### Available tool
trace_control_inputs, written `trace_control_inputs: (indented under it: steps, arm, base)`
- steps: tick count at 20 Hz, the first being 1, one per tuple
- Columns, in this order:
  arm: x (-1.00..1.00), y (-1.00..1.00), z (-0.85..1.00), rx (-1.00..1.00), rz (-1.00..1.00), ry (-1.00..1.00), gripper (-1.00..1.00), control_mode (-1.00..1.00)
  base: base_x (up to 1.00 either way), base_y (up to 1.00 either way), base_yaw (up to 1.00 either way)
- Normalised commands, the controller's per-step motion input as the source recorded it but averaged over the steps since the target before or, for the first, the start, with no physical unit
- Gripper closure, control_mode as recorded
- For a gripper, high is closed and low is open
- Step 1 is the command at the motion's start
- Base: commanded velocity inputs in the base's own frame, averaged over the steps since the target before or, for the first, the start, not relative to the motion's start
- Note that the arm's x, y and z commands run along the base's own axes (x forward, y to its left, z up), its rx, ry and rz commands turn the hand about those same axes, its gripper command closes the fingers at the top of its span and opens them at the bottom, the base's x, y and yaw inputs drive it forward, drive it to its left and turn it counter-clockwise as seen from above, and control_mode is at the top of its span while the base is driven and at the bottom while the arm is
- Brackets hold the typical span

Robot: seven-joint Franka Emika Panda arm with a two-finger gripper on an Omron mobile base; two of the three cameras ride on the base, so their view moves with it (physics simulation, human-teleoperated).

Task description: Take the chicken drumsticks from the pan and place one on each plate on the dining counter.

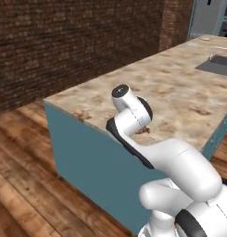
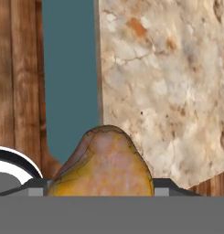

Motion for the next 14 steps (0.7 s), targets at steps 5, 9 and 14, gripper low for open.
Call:
trace_control_inputs:
  steps: [5, 9, 14]
  arm:
    - [0.0, 0.0, 0.0, 0.0, 0.0, 0.0, 1.0, 1.0]
    - [0.0, 0.0, 0.0, 0.0, 0.0, 0.0, 1.0, 1.0]
    - [0.0, 0.0, 0.0, 0.0, 0.0, 0.0, 1.0, 1.0]
  base:
    - [0.75, 1.0, -0.29]
    - [0.38, 1.0, -0.27]
    - [-0.1, 1.0, -0.33]
